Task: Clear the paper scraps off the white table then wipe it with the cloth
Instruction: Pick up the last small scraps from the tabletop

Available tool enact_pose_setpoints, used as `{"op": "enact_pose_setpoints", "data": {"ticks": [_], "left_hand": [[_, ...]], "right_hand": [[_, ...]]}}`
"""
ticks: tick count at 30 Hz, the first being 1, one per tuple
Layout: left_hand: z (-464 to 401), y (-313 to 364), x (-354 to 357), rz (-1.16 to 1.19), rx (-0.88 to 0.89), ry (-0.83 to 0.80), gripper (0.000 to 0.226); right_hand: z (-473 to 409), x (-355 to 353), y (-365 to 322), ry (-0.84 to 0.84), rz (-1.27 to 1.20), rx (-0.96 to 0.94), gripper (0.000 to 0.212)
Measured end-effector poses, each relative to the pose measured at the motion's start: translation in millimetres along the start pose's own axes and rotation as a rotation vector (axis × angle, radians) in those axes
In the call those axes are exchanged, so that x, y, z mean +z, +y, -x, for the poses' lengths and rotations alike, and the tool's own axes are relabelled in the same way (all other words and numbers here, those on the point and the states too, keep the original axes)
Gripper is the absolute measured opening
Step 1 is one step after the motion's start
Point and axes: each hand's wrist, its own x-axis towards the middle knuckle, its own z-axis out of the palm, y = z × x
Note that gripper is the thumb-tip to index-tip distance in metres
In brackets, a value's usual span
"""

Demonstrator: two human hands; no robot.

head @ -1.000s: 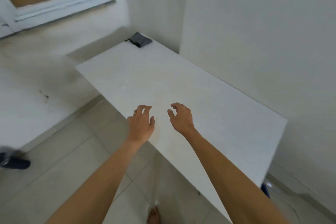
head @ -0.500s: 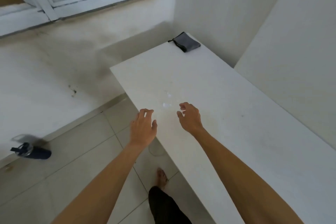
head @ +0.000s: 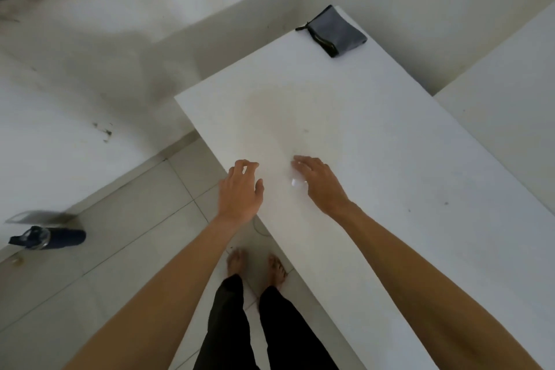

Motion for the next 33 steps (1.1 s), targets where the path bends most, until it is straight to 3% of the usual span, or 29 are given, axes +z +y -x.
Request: {"op": "enact_pose_setpoints", "data": {"ticks": [3,6,9,12,16,18,21,23,28,33], "left_hand": [[-14.7,-2.9,-0.9,-0.013,0.039,-0.053,0.040],[-27.8,-3.6,0.6,-0.054,0.148,-0.095,0.044],[-39.3,-7.6,6.8,-0.163,0.259,-0.206,0.061],[-49.0,-11.3,14.7,-0.225,0.291,-0.308,0.080],[-54.4,-17.0,21.5,-0.145,0.287,-0.336,0.087],[-54.9,-20.3,23.6,-0.125,0.289,-0.328,0.087],[-54.7,-22.1,25.0,-0.091,0.286,-0.330,0.087],[-54.5,-23.1,25.2,-0.087,0.288,-0.327,0.087],[-54.8,-25.3,25.7,-0.072,0.290,-0.330,0.088],[-55.3,-26.0,26.5,-0.080,0.293,-0.325,0.087]], "right_hand": [[14.9,-12.1,-0.3,0.069,-0.098,0.052,0.047],[21.8,-20.8,3.3,0.240,-0.181,0.359,0.051],[22.7,-14.8,-0.7,0.266,-0.241,0.559,0.043],[22.7,2.9,-15.3,0.261,-0.291,0.496,0.034],[26.7,11.2,-31.6,0.300,-0.449,0.510,0.028],[27.7,12.5,-34.0,0.379,-0.330,0.528,0.028],[26.4,20.4,-39.0,0.234,-0.145,0.361,0.047],[26.3,29.3,-41.4,0.141,0.013,0.181,0.047],[42.9,39.0,-34.0,0.143,0.231,0.036,0.058],[37.1,29.1,-34.4,0.153,0.120,0.113,0.027]]}}
